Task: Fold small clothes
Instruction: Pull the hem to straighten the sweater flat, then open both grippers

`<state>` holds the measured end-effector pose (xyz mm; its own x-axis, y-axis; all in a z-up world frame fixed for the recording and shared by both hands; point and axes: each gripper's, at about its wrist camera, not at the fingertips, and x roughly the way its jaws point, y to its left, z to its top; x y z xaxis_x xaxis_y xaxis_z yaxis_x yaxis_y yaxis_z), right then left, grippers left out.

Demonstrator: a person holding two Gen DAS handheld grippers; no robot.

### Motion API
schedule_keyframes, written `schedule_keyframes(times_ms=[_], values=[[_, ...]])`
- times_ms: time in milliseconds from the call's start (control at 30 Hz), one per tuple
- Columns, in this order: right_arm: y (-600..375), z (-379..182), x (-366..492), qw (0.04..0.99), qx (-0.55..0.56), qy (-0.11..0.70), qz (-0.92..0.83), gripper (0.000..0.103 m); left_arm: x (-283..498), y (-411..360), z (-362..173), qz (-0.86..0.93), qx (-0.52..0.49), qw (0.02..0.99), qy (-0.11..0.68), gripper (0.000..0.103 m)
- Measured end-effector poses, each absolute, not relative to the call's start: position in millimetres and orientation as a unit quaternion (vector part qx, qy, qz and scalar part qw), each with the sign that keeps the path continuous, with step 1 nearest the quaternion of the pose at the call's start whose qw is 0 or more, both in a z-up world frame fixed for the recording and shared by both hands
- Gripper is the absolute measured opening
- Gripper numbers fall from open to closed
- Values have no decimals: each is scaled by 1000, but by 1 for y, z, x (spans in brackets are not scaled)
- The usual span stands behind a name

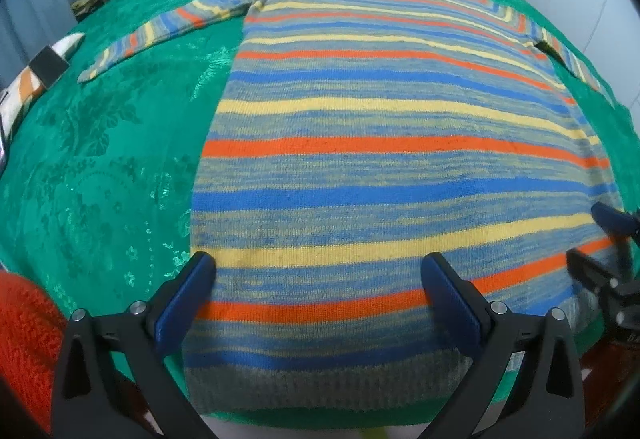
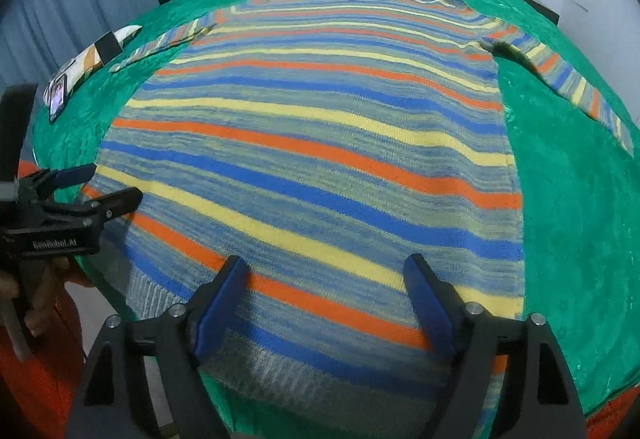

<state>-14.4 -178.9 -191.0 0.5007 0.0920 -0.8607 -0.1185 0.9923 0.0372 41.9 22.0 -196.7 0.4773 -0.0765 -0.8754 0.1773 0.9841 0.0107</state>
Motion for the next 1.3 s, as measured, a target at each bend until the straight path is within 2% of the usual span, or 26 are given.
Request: schedule_keyframes(times_ms=[467, 1000, 1300], values=[[-163, -199, -15, 861, -52, 501, 64, 102, 41, 19, -199, -106, 77, 847, 516, 103], [-164, -199, -15, 860, -53, 503, 65, 102, 44, 21, -195, -110, 77, 844, 520, 103], [-166, -199, -16, 861, -52, 502, 66, 102, 32, 27, -160, -107, 55, 892, 436, 102]])
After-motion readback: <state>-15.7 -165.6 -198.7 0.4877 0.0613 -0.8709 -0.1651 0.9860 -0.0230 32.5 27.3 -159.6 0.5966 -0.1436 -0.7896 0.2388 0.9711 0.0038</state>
